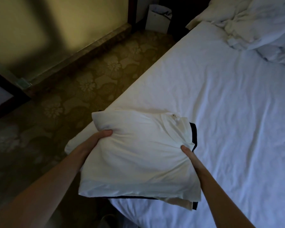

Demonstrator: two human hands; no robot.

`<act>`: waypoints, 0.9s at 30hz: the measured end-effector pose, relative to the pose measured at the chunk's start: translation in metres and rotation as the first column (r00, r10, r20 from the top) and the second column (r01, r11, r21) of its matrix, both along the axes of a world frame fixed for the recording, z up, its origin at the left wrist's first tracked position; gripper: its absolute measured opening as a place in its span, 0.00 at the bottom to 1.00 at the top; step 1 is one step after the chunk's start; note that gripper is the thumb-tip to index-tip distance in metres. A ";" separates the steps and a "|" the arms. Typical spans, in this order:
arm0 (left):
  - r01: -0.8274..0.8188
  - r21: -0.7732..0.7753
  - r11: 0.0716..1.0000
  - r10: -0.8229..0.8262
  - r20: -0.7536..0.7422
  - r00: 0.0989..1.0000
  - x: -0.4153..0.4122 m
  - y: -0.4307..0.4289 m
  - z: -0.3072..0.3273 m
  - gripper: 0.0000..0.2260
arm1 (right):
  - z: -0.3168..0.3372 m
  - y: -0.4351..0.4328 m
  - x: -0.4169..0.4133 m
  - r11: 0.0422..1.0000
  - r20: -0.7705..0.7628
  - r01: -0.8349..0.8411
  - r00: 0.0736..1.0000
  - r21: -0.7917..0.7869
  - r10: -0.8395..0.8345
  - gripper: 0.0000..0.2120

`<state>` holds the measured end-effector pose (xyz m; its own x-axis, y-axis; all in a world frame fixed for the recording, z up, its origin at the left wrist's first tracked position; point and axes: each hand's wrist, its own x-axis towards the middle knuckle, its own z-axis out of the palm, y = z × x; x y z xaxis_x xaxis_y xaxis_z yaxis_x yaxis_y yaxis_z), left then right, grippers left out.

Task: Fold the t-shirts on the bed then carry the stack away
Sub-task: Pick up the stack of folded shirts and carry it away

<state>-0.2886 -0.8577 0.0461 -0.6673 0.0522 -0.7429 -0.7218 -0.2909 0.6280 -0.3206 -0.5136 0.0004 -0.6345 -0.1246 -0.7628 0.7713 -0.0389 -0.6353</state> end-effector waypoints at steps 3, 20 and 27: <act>-0.032 0.031 0.999 0.033 -0.035 0.999 0.008 -0.001 0.025 0.51 | 0.021 0.000 0.014 1.000 -0.018 0.008 1.000 -0.018 -0.009 0.63; -0.458 -0.108 0.883 0.412 -0.291 0.863 0.050 -0.081 0.226 0.20 | 0.213 -0.111 -0.038 0.968 -0.239 -0.227 0.951 -0.107 0.196 0.58; -0.622 -0.103 0.776 0.576 -0.285 0.766 0.094 -0.190 0.259 0.34 | 0.271 -0.239 -0.053 0.903 -0.299 -0.425 0.871 -0.063 0.389 0.57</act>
